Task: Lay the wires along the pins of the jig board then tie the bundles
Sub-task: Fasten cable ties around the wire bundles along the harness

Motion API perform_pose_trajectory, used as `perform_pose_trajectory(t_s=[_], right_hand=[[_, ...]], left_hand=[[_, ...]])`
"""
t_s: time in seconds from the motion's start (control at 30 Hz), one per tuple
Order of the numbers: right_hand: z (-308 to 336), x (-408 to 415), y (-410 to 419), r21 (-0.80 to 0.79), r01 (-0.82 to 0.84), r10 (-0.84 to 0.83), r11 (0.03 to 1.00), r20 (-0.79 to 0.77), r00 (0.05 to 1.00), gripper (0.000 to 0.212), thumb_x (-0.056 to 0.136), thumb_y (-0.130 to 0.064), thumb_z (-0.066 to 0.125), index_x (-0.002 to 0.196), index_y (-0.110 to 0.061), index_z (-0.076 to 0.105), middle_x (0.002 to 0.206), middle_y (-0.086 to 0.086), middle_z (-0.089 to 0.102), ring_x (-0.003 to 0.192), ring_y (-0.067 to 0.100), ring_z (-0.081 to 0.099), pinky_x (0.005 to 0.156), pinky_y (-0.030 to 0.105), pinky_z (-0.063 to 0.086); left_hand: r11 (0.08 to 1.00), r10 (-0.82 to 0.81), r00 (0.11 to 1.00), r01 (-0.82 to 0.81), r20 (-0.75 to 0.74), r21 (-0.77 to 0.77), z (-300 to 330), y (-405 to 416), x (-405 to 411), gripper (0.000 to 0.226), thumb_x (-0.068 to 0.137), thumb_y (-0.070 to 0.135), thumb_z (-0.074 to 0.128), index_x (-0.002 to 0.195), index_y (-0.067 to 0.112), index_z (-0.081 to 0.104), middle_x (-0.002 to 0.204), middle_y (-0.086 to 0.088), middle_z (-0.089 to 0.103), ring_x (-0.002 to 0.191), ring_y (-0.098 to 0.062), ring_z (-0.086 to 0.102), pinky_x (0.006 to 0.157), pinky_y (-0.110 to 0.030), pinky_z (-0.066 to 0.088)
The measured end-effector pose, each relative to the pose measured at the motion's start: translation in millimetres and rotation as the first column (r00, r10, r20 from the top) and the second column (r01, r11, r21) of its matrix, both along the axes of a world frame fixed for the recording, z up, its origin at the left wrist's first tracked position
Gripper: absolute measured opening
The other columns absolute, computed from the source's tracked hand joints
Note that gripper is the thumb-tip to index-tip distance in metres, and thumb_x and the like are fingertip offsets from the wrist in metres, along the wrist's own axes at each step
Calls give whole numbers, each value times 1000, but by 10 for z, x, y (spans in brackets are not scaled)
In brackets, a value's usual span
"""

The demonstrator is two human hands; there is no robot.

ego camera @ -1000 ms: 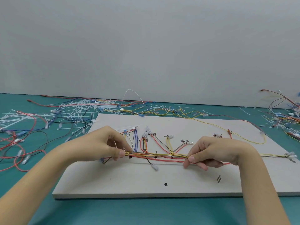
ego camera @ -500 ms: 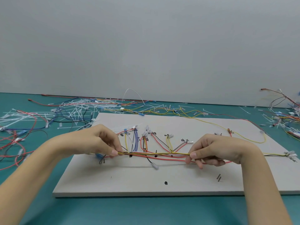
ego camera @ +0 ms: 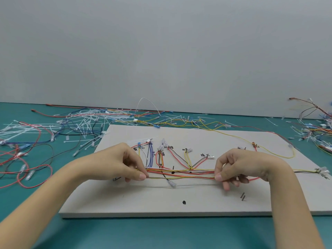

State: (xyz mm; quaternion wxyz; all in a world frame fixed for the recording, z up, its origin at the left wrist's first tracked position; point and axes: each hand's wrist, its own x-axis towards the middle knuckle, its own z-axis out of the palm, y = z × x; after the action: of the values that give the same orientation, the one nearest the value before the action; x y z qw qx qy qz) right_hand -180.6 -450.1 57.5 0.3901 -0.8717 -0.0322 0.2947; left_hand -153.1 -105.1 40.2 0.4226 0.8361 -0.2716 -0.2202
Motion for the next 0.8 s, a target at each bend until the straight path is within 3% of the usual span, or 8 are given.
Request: perform_pose_trajectory(t_s=[0.17,0.3,0.37,0.47,0.63,0.73,0.8], right_hand=[[9,-4,7,-26,10,-9,1000,27,1000,8,78,-10,78,71,-13,74,60,1,63,47,11,45,42,19,38],[10,-18,13,-27,14,-13,1000,34,999,9,76,-6,78,69,-10,74,55,2,58,44,12,46,42,21,40],[17,-20,13,-19,13,-12,1000,51,999,11,76,-5,78,68,-11,74,55,3,59,45,13,46,42,21,41],[26,-16,35,-11,3,-2,1000,68,998,9,76,-6,78,69,-10,74,57,5,59,45,14,47,42,22,42],[43,-24,108,-1,-17,17,1000,118,993,7,77,-5,77,72,-8,74,61,9,60,43,12,48,42,22,42],[60,-32,105,24,-11,7,1000,151,989,6,78,-4,76,73,-7,74,60,8,60,43,11,48,41,22,42],[64,-32,100,33,-11,5,999,171,985,6,77,-5,77,72,-8,74,57,5,57,43,11,47,42,22,42]], left_hand=[[995,-55,996,48,73,91,11,-81,-94,10,83,22,76,75,27,75,66,8,68,61,-1,54,61,-13,40],[984,-75,993,59,96,167,10,-203,-198,6,81,31,68,81,36,70,75,10,73,76,-8,63,76,-27,50],[982,-67,991,45,115,182,3,-301,-253,13,79,46,67,91,43,69,81,16,72,82,-5,63,76,-22,49],[997,17,974,-33,228,63,-91,-564,-336,26,83,55,65,103,40,69,89,21,69,86,6,61,69,-5,39],[997,66,896,-75,440,4,-334,-1042,-477,30,95,44,54,118,29,66,89,14,68,81,0,58,74,-17,45],[984,160,903,-114,399,-137,-409,-1162,-492,25,95,38,57,114,27,69,75,6,68,67,-5,59,70,-23,49],[974,187,898,-118,397,-192,-428,-1216,-486,21,94,34,59,111,28,70,74,8,67,63,-1,54,65,-17,46]])
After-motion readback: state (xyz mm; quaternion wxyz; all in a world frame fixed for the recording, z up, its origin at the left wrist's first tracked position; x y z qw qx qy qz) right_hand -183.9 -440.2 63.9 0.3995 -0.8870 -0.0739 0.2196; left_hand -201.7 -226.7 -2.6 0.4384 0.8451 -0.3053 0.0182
